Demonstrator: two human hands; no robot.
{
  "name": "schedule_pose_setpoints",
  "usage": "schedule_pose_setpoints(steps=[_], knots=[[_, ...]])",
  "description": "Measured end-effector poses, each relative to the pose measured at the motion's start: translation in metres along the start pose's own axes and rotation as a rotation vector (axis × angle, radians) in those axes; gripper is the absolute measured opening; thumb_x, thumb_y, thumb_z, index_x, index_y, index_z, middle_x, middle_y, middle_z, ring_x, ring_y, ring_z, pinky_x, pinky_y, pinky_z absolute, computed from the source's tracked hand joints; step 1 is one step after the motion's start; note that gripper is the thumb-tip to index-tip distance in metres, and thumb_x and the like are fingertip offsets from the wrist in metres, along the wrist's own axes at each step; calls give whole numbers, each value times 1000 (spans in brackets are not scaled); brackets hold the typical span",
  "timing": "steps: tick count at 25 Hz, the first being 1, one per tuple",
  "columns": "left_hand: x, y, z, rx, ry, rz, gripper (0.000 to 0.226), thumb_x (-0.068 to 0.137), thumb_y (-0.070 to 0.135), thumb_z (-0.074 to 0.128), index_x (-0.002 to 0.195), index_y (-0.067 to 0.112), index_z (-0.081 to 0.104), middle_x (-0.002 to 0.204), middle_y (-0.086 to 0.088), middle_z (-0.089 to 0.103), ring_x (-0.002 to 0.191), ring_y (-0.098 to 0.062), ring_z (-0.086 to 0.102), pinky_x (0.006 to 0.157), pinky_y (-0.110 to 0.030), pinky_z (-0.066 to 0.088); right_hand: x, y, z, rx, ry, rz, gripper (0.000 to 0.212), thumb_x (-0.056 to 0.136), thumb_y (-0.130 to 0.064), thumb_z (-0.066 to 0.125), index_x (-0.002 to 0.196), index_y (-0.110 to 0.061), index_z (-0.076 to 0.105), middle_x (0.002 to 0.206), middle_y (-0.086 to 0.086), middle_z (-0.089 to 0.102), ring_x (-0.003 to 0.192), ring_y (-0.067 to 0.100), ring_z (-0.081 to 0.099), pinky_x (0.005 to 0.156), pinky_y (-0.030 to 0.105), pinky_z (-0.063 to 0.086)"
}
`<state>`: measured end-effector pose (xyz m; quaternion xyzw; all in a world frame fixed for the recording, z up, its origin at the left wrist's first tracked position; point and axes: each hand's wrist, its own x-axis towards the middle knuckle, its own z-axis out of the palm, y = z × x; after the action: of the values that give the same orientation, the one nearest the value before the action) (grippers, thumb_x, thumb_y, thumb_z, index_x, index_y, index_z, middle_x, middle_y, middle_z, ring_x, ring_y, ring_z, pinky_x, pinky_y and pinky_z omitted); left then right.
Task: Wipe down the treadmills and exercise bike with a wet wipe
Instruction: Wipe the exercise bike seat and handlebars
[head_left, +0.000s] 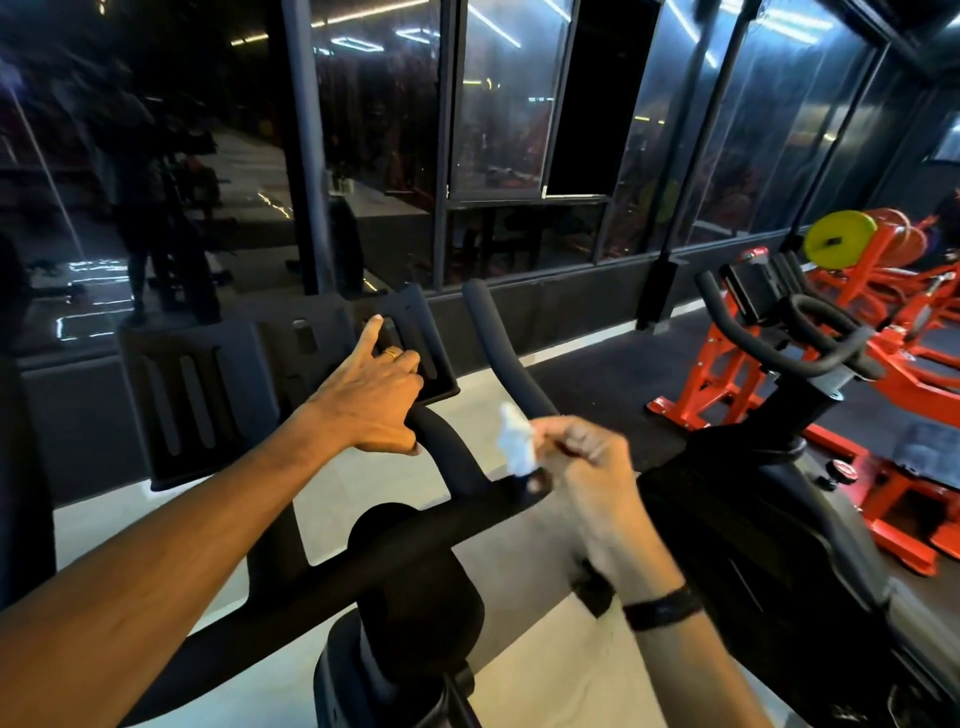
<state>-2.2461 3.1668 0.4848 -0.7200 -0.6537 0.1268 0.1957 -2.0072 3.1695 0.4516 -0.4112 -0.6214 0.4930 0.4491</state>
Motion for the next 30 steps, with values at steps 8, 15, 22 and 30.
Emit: schedule_pose_setpoints(steps=[8,15,22,30], knots=[[2,2,0,-9,30,-27,61,82,59,59,128,19,61,129,0,52,130,-18,45,110,-57,-23,183,-11,6,-603,216,-378,27,95,7,56,114,-4,72,118,13,65,96,13,57,80,13,43],[3,4,0,-59,27,-49,52,77,48,64,120,20,65,118,2,51,127,-17,42,111,-62,-22,247,-12,54,-576,84,-606,34,76,24,53,91,0,73,91,10,69,86,23,66,76,27,51],[2,5,-3,-73,12,-37,53,77,48,63,121,20,64,120,2,50,129,-19,41,116,-68,-12,210,21,28,-408,91,-420,22,77,26,58,81,8,71,74,-1,67,68,-15,60,64,7,45],[-6,8,-5,44,58,-20,50,80,52,55,118,22,67,116,2,56,121,-19,50,117,-67,-10,137,56,-19,-549,131,-339,29,79,20,67,88,-5,79,85,0,74,86,13,70,74,28,60]])
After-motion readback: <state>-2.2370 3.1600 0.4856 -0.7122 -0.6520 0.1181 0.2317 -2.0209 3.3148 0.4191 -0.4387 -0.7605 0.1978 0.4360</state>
